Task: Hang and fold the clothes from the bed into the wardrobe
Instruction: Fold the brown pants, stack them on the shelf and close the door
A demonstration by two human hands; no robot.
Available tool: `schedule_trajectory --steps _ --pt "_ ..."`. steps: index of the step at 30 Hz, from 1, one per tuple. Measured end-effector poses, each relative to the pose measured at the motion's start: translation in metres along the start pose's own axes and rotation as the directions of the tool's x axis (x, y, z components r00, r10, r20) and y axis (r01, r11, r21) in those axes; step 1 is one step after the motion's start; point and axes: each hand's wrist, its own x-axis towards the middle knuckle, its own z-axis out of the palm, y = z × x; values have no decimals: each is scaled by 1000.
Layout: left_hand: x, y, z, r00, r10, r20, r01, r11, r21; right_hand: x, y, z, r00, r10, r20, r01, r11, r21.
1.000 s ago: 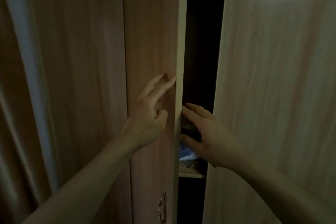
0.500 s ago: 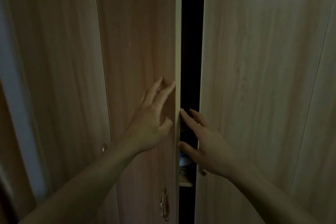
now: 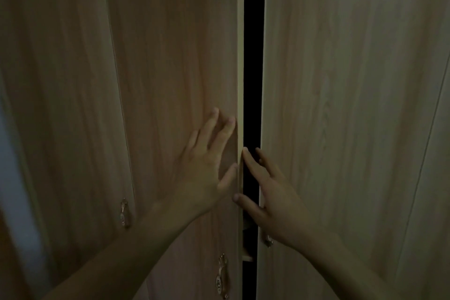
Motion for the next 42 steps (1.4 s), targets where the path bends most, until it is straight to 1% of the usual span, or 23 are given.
schedule_trajectory --steps 3,6,8,13,17,22,25,30,34,38,42 --pt "8 -2 11 1000 22 -2 -22 1000 17 6 9 -2 1000 21 -23 -22 998 -51" --pt "14 -15 21 996 94 9 -94 995 30 12 10 -3 997 66 -42 -71 991 -118" --pt "18 -22 28 993 122 -2 -122 993 5 15 10 -5 995 89 -46 -95 983 -158" --pt "29 -30 45 995 99 -35 -101 993 -65 22 12 -9 992 115 -52 -124 961 -246" --pt "33 -28 56 996 91 -10 -91 996 -22 29 18 -10 991 128 -44 -135 947 -290" --pt "38 -32 64 992 123 42 -126 989 72 37 33 -7 990 114 -83 -134 940 -314" --pt "43 -31 68 992 101 78 -110 987 115 42 43 -5 990 105 -89 -126 951 -282" --pt "51 -27 81 995 65 80 -78 983 167 51 59 -8 994 90 -65 -104 958 -267" --pt "57 -28 89 996 58 70 -71 977 203 59 67 -10 996 59 -72 -76 964 -254" --pt "61 -28 94 996 51 78 -68 971 230 66 70 -11 991 38 -127 -68 967 -244" --pt "64 -28 96 996 41 84 -60 968 242 77 74 -15 978 55 -201 -106 962 -253"
